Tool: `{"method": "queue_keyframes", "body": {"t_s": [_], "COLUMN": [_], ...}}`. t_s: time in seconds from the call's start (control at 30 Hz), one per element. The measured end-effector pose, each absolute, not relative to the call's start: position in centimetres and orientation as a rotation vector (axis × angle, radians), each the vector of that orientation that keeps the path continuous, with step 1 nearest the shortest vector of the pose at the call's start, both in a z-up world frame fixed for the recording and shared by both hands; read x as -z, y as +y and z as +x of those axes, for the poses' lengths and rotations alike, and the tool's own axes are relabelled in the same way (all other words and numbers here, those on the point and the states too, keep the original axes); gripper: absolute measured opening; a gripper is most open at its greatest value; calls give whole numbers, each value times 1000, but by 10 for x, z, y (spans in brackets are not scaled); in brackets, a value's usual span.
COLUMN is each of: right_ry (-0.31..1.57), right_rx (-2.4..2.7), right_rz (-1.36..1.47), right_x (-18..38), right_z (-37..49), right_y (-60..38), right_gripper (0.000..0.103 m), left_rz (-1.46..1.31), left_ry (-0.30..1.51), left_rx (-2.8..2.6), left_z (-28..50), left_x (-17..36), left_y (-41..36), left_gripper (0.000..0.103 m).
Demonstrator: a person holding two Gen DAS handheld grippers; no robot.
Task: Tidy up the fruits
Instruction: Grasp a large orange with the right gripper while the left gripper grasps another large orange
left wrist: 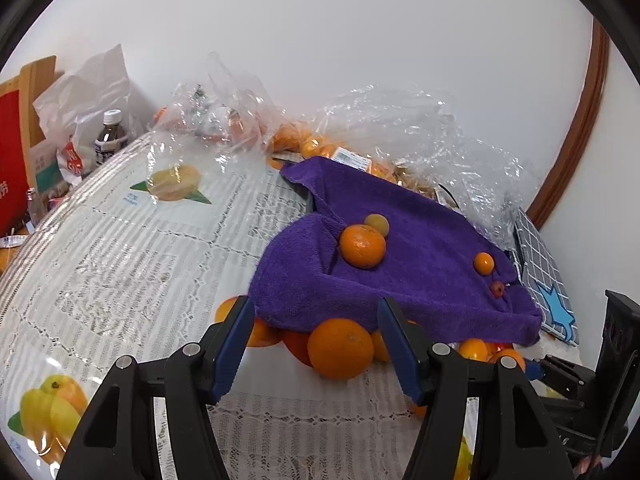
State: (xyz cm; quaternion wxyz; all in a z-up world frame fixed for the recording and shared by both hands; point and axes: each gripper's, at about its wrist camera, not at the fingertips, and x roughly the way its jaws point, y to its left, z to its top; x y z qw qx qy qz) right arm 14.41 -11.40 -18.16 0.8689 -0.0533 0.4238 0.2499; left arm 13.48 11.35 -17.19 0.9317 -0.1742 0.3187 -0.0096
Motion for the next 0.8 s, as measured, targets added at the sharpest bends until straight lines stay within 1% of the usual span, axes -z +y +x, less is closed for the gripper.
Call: {"method": "queue_keyframes", "body": {"t_s": [0.27,0.47,0.5,0.53,0.57,0.6,0.67,0.8], "right_ry": [816,822,826,832,839,841,841,863], "right_rx": [-376,-290,-274,-263,-259,-259,-261,-263], "right_rz": [-79,-22,-25,-25,-20,-17,-18,-2], "right_x": [168,170,172,173,174,174,175,178], "right_z": [130,127,127,128,128,129,129,133], "right_y": [-158,-196,-198,-199,-201,-200,-201,-202], "right_gripper": [43,43,43,43,43,43,43,43], "left_rz": [-316,-352,-362,-365,-367,-366,-363,-377], "left_ry": [709,755,757,760,761,766,764,738], "left_rx": [124,90,79,71,72,73,85,67], "left_z": [138,146,147,147,147,147,147,144], "left_x": [177,185,186,186,187,188,187,185], "left_y": [94,100,101,102,102,101,100,103], "left_gripper": [62,62,61,54,44,41,37,37]}}
